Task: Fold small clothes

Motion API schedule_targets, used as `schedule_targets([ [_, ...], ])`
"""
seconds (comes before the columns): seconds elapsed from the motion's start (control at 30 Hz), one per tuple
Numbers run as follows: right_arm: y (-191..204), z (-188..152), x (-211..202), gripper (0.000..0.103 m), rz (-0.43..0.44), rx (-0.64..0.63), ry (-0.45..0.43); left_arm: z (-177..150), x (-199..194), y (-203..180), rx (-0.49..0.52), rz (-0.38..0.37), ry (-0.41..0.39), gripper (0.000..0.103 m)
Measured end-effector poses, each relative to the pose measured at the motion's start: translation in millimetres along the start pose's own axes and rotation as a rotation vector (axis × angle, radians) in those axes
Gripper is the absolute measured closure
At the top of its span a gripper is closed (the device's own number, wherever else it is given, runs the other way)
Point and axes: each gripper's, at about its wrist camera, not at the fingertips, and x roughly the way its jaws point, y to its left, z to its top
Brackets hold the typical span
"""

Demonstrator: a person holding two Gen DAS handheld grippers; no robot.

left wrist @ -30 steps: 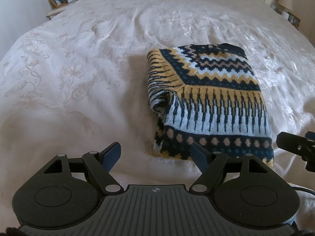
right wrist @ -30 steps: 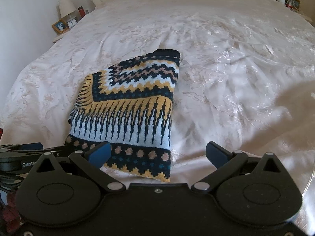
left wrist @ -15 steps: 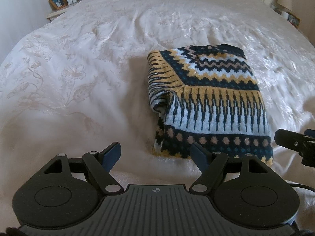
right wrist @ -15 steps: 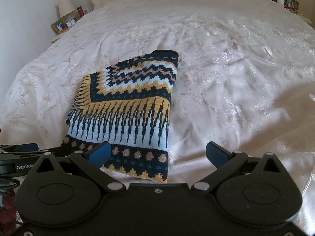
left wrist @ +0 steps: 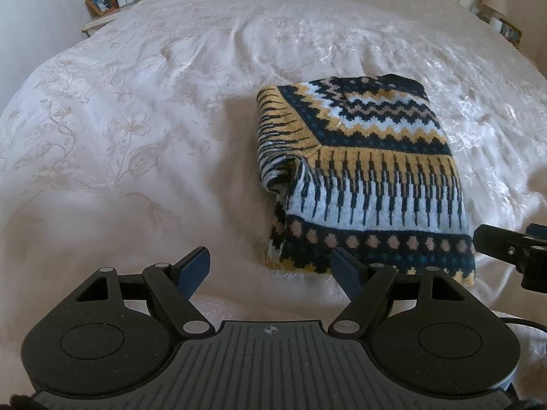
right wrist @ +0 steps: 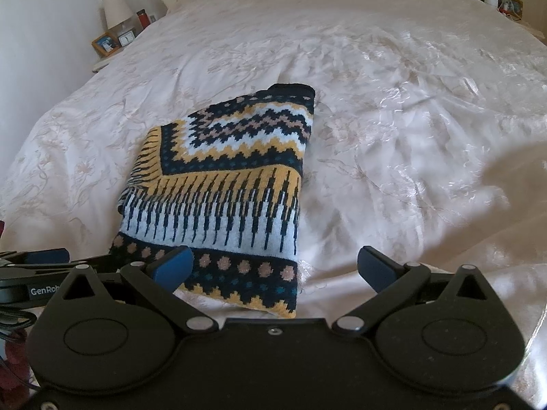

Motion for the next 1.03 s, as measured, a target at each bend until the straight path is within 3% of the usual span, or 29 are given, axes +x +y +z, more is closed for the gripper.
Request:
schedule_targets([
  [1.03,4.7,3.4,4.9,0.001,0.010,-0.020,0.011,-0.7,3.4,-3.2,-0.001,-0.001,0.016,0.027],
])
